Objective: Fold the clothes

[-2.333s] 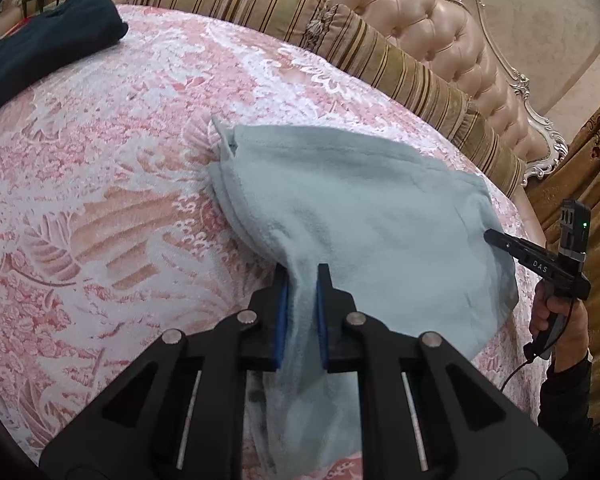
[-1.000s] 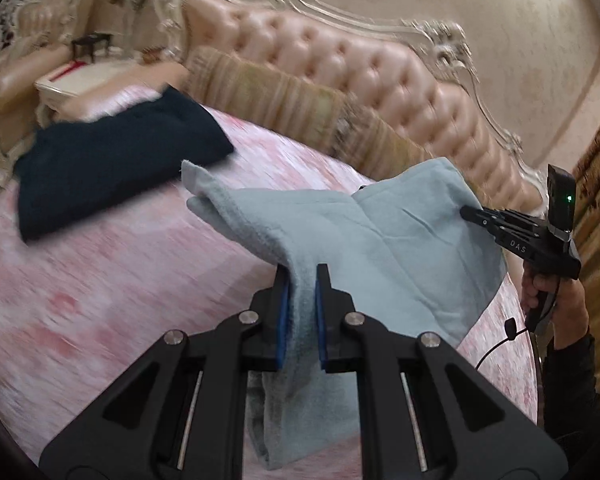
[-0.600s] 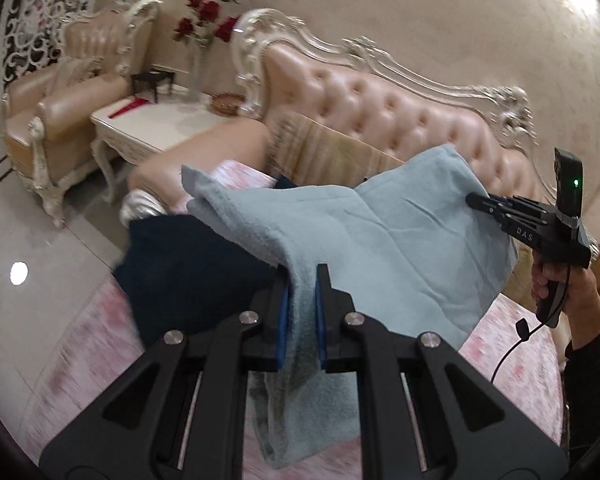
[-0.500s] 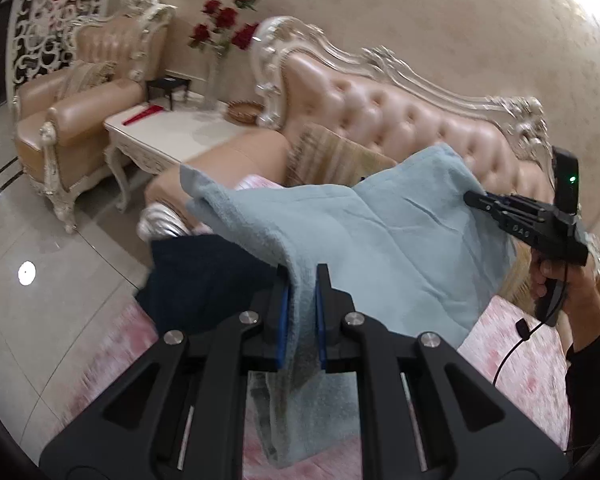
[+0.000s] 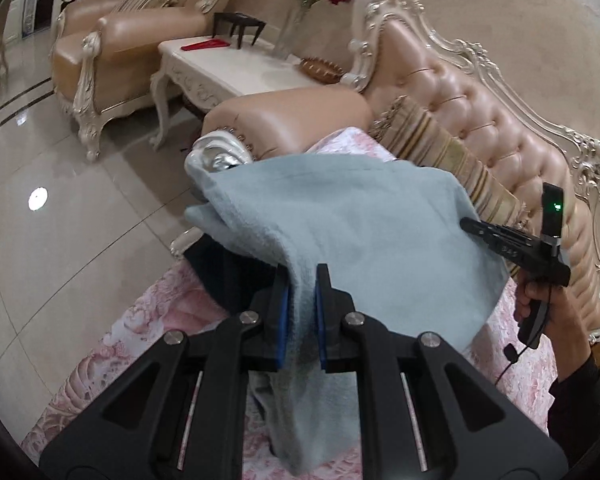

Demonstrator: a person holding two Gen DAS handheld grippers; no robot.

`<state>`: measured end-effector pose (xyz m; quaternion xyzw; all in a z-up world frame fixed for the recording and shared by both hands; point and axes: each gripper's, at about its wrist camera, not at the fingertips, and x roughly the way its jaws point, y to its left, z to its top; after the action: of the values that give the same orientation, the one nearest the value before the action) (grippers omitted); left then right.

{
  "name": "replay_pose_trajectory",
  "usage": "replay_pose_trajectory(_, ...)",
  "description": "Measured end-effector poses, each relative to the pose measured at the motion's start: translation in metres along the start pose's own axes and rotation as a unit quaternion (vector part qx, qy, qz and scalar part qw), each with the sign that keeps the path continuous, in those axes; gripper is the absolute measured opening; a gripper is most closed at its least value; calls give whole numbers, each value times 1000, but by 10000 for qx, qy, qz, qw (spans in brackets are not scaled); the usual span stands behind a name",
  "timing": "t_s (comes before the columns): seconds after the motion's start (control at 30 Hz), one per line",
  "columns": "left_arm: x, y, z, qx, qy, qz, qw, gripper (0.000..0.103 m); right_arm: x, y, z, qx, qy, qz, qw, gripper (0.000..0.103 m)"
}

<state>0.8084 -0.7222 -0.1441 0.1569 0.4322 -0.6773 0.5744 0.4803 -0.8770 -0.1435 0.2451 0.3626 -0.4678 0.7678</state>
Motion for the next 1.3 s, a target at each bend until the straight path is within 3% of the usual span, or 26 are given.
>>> replay_pose_trajectory(0.13,5,0,-1,-63,-1,64,10000,14,0,-10,-3,253,-62,213,9994,17)
replay_pose_trajectory(0.27,6,12,-2,-238,-23,14,9997,21,-7,-38,-7,687,-288,333,9967,55)
replay_pose_trajectory(0.37,3,15,-3,-301,-38,152,9994,42,-13,-59,-11,895,-311,198,9953,67)
replay_pose_trajectory(0.4,2,17,-3,-328,-43,182,9993,48,-16,-64,-12,951,-331,118,9948,67)
replay_pose_trajectory(0.5,-4,23,-4,-395,-70,273,9988,54,-23,-79,-14,1169,-432,-88,9922,70)
replay_pose_trajectory(0.67,-16,24,-4,-428,-129,463,9979,56,-35,-100,-23,1451,-473,-282,9879,71)
replay_pose_trajectory(0.73,-25,25,-4,-507,-188,536,9971,56,-47,-109,-30,1537,-519,-646,9846,71)
replay_pose_trajectory(0.8,-40,21,-9,-413,-279,865,9950,56,-69,-110,-42,1542,-740,-1051,9796,71)
replay_pose_trajectory(0.93,-73,-20,-50,117,-558,1373,9889,58,-119,-95,-72,1492,-1231,-1300,9725,71)
replay_pose_trajectory(0.97,-80,-36,-65,334,-649,1359,9880,63,-133,-85,-83,1516,-1363,-1311,9702,71)
replay_pose_trajectory(1.03,-90,-68,-97,747,-838,1451,9830,85,-160,-56,-107,1551,-1557,-1244,9676,71)
replay_pose_trajectory(1.1,-102,-94,-126,1056,-995,1596,9765,91,-183,-21,-127,1386,-1734,-1155,9682,75)
replay_pose_trajectory(1.3,-146,-123,-162,1221,-1158,1510,9741,98,-231,78,-161,432,-1744,-1071,9779,81)
